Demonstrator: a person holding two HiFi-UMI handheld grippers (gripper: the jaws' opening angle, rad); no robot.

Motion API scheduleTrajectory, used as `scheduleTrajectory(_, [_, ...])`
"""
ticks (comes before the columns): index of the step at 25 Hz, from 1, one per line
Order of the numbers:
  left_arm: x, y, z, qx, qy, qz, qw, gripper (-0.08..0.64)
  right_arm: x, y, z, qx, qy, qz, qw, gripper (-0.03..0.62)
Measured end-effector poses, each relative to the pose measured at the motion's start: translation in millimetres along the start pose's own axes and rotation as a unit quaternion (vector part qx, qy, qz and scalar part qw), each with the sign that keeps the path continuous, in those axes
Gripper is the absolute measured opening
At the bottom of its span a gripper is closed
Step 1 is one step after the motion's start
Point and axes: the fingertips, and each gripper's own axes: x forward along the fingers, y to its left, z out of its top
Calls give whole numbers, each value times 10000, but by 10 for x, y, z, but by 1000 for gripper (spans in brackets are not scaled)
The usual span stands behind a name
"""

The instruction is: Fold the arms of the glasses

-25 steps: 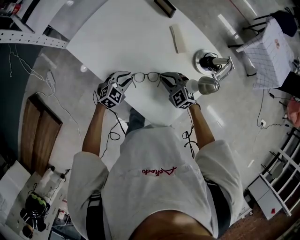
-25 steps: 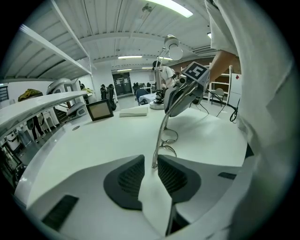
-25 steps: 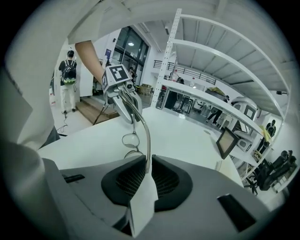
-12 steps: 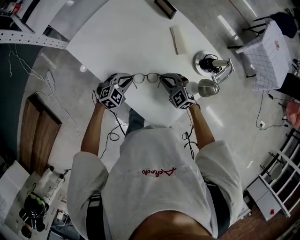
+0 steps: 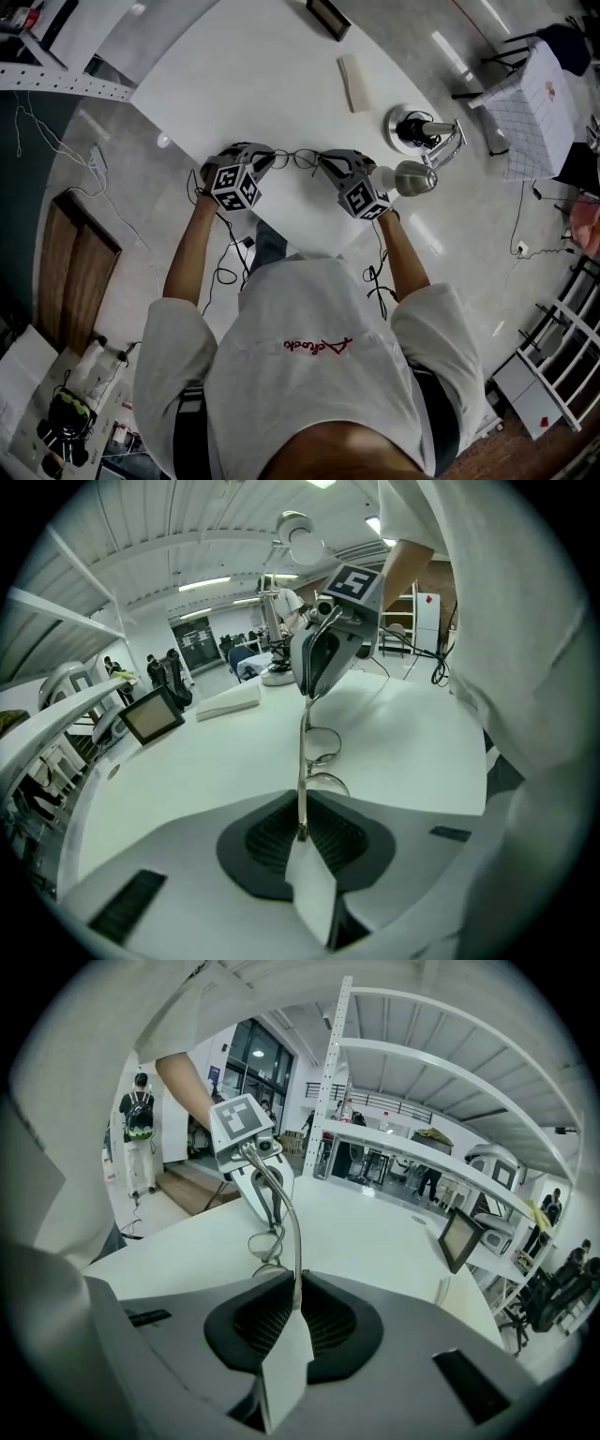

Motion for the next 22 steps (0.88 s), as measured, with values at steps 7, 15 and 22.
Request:
scheduleTrajectory(7, [164, -78, -19, 168, 297, -358, 9988, 54, 3, -6, 13, 65, -27, 19, 10000, 29])
scheduleTrajectory(15, [181, -75, -14, 194, 251, -372, 9988, 54, 100, 67, 72, -22, -33, 264, 9996, 29])
scheduleTrajectory(22, [123, -120, 6, 144, -14, -359, 9993, 108, 213, 123, 54, -173, 132, 470, 9987, 28])
